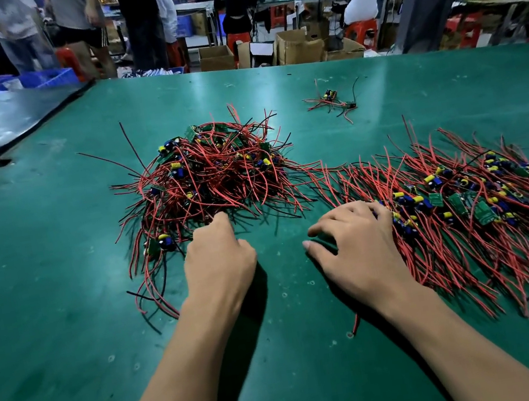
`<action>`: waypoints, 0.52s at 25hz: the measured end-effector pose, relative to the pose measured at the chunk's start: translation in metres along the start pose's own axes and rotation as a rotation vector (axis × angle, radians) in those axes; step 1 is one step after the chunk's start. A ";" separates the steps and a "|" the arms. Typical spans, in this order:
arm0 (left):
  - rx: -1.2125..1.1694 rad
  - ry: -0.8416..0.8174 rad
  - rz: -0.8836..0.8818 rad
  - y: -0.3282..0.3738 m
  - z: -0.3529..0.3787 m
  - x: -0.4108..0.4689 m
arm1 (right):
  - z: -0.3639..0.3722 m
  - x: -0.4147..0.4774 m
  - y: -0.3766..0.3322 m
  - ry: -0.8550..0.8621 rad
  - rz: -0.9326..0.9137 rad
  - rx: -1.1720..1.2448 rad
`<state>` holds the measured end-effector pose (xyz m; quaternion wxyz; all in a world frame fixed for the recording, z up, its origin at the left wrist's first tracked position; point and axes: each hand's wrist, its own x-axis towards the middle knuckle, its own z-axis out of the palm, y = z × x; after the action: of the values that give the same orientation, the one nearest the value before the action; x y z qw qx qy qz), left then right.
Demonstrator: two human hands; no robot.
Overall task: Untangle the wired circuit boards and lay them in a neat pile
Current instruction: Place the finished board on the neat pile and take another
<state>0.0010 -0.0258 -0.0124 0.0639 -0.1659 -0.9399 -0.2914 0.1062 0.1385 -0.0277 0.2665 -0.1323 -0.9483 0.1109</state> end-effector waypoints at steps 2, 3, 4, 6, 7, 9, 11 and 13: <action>-0.084 0.009 0.033 0.002 0.001 -0.001 | 0.000 0.001 0.001 -0.008 0.007 0.005; -0.146 0.002 0.052 0.005 0.002 -0.003 | 0.000 0.002 0.001 -0.013 0.011 0.002; -0.222 -0.005 0.065 0.010 0.004 -0.006 | 0.001 0.001 0.001 -0.019 0.012 -0.007; -0.365 -0.003 0.088 0.022 0.009 -0.016 | 0.005 0.001 0.001 -0.016 0.018 -0.032; -0.421 0.003 0.108 0.030 0.011 -0.021 | 0.005 0.001 0.002 -0.016 0.021 -0.039; -0.543 -0.013 0.167 0.047 0.013 -0.033 | 0.002 0.000 0.002 -0.067 0.023 -0.018; -0.659 -0.055 0.257 0.061 0.015 -0.043 | -0.003 0.003 -0.002 -0.097 0.024 0.015; -0.760 -0.080 0.303 0.066 0.016 -0.047 | -0.006 0.004 -0.004 -0.091 -0.015 0.063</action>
<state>0.0683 0.0215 -0.0009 0.0036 -0.3255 -0.7320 -0.5985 0.1052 0.1372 -0.0196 0.2277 -0.1115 -0.9565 0.1445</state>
